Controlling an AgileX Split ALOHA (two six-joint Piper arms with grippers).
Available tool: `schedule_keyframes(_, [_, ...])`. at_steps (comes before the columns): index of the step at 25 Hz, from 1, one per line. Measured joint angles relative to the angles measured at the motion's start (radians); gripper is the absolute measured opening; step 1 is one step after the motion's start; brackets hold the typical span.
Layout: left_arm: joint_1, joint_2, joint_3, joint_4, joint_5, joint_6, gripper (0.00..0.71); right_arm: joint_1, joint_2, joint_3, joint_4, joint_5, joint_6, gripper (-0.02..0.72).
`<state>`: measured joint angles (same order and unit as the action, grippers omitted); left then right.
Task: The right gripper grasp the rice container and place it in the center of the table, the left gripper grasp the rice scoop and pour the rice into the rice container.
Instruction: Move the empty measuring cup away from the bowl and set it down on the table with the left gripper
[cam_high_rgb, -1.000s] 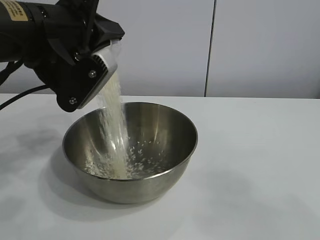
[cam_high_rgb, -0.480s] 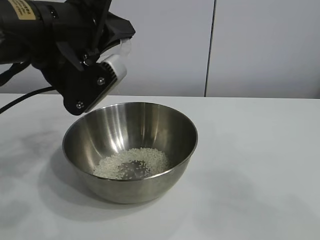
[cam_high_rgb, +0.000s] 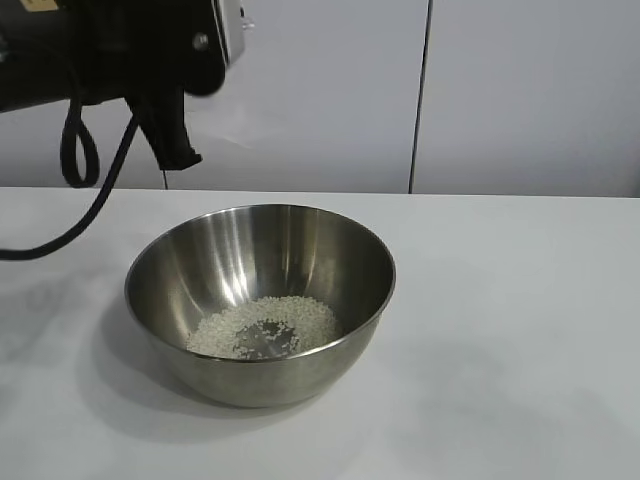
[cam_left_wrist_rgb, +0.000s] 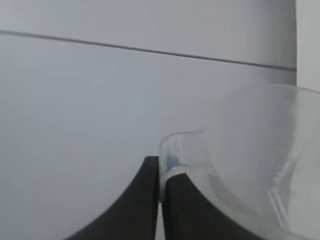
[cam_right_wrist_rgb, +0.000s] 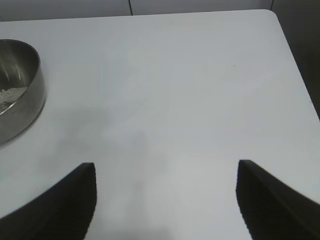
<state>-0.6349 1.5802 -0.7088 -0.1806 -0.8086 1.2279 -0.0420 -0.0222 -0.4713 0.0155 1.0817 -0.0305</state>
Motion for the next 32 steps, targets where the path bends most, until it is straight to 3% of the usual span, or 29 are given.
schedule_keyframes(4, [0.083, -0.013, 0.000, -0.008, -0.001, -0.442, 0.006, 0.000, 0.000, 0.000, 0.000, 0.000, 0.000, 0.536])
schedule_keyframes(8, [0.211, -0.034, 0.000, 0.062, 0.064, -0.820, 0.006, 0.000, 0.000, 0.000, 0.000, 0.000, 0.000, 0.536])
schedule_keyframes(12, [0.351, -0.034, 0.000, 0.316, 0.133, -1.186, 0.006, 0.000, 0.000, 0.000, 0.000, 0.000, 0.000, 0.536])
schedule_keyframes(18, [0.548, -0.031, 0.026, 0.713, 0.127, -1.609, 0.006, 0.000, 0.000, 0.000, 0.000, 0.000, 0.000, 0.536])
schedule_keyframes(24, [0.715, 0.048, 0.122, 0.771, -0.030, -1.711, 0.006, 0.000, 0.000, 0.000, 0.000, 0.000, 0.000, 0.536])
schedule_keyframes(28, [0.758, 0.161, 0.182, 0.772, -0.158, -1.613, 0.006, 0.000, 0.000, 0.000, 0.000, 0.000, 0.000, 0.536])
schedule_keyframes(32, [0.764, 0.295, 0.202, 0.749, -0.236, -1.441, 0.006, 0.000, 0.000, 0.000, 0.000, 0.000, 0.000, 0.536])
